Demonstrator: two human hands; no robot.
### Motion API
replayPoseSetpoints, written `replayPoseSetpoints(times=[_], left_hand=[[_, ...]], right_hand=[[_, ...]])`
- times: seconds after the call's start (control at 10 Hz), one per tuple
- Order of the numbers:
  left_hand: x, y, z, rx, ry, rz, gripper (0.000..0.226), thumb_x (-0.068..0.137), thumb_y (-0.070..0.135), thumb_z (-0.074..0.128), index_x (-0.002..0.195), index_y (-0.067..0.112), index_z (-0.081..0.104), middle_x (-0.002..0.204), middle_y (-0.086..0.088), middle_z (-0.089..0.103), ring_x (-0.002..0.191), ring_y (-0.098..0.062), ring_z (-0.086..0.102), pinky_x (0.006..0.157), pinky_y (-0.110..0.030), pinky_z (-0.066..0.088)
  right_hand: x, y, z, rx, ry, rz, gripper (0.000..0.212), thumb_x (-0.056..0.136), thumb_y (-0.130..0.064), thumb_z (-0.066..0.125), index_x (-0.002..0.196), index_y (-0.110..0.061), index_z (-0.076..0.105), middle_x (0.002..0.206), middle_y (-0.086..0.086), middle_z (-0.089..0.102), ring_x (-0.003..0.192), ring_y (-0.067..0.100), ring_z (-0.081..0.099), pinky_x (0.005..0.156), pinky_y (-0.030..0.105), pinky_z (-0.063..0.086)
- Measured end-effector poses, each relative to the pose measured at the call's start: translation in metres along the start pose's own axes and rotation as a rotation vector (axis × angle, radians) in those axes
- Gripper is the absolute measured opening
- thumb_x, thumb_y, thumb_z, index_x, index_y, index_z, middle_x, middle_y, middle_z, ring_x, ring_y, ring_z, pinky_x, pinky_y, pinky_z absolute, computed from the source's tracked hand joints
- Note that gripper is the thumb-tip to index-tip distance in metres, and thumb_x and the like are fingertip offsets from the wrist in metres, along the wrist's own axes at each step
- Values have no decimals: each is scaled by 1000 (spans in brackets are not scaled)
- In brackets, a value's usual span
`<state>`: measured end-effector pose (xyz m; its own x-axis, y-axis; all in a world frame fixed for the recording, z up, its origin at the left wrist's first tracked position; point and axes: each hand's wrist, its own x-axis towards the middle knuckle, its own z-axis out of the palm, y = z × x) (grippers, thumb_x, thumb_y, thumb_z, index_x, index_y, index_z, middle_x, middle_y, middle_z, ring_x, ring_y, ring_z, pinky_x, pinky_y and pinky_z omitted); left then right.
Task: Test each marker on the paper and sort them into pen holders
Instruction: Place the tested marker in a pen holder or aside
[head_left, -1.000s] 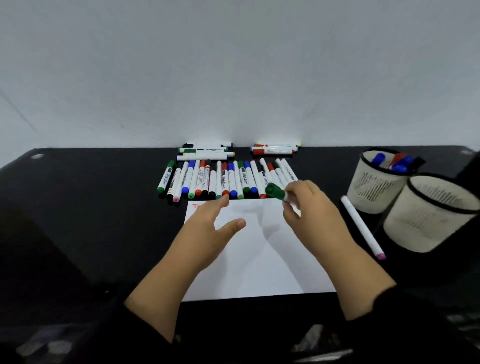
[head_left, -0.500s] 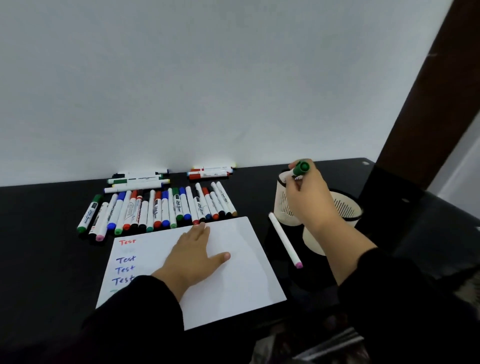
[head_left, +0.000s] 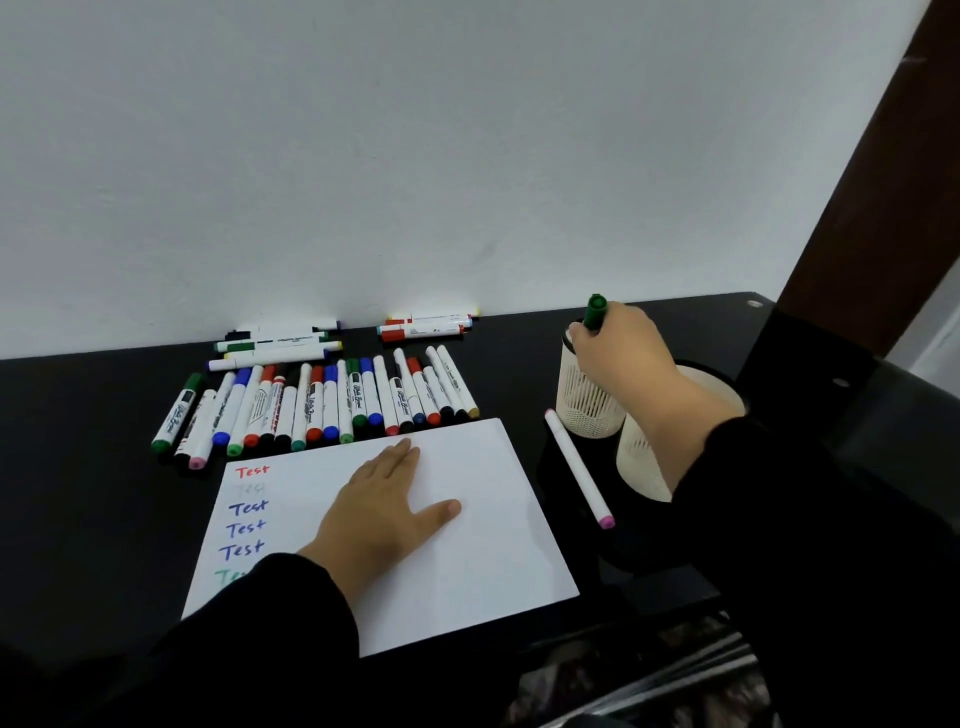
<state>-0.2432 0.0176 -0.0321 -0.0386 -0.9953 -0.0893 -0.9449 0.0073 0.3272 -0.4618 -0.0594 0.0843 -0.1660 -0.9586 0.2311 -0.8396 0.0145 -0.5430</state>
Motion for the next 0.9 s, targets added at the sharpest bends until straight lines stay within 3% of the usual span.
replayPoseSetpoints(times=[0.1,0.2,0.3,0.5,0.6,0.7,0.9], left_hand=[[0,-1,1,-11,3,0,84,87,65,37,151,21,5,157,10,-2,144,-10,1,115,-27,4],[0,-1,1,-18,8,-1,84,87,65,37,151,21,5,157,10,-2,144,-9,1,115,-27,3],[2,-1,1,-25,11,-7,85,86,66,38,151,22,6,157,11,-1,144,-9,2,115,-27,4],[2,-3,2,-21,6,-10,85,86,66,39,151,22,7,157,11,1,143,-9,4,115,-27,6],[2,-2,2,-17,3,-13,84,86,66,39,151,22,7,157,11,1,143,-9,3,115,-27,6],[2,-2,1,-12,-3,-17,84,87,66,38,151,22,6,157,11,0,144,-9,3,115,-28,6],[3,-4,3,-36,0,-16,85,86,66,40,151,22,8,157,11,2,143,-9,3,115,-28,6]], right_hand=[[7,0,2,-12,-6,17,16,94,-22,50,100,-8,46,96,11,51,77,23,49,53,27,36],[8,-2,2,8,-7,20,32,94,-18,53,121,-7,40,107,15,55,85,25,50,68,34,44],[9,-4,2,-38,-12,19,34,97,-21,50,125,-7,38,114,17,56,88,27,52,69,35,42],[11,-2,7,-74,-3,2,28,97,-19,49,119,-3,45,113,18,57,100,31,56,73,35,43],[9,0,9,-35,4,-27,29,95,-15,53,119,-5,40,105,17,57,83,25,53,66,33,42],[9,1,9,-88,-9,-29,25,96,-16,51,118,-5,46,109,16,60,83,23,52,67,33,42],[7,2,11,-136,23,-61,28,96,-14,51,122,-4,50,122,14,52,105,27,55,77,30,42]])
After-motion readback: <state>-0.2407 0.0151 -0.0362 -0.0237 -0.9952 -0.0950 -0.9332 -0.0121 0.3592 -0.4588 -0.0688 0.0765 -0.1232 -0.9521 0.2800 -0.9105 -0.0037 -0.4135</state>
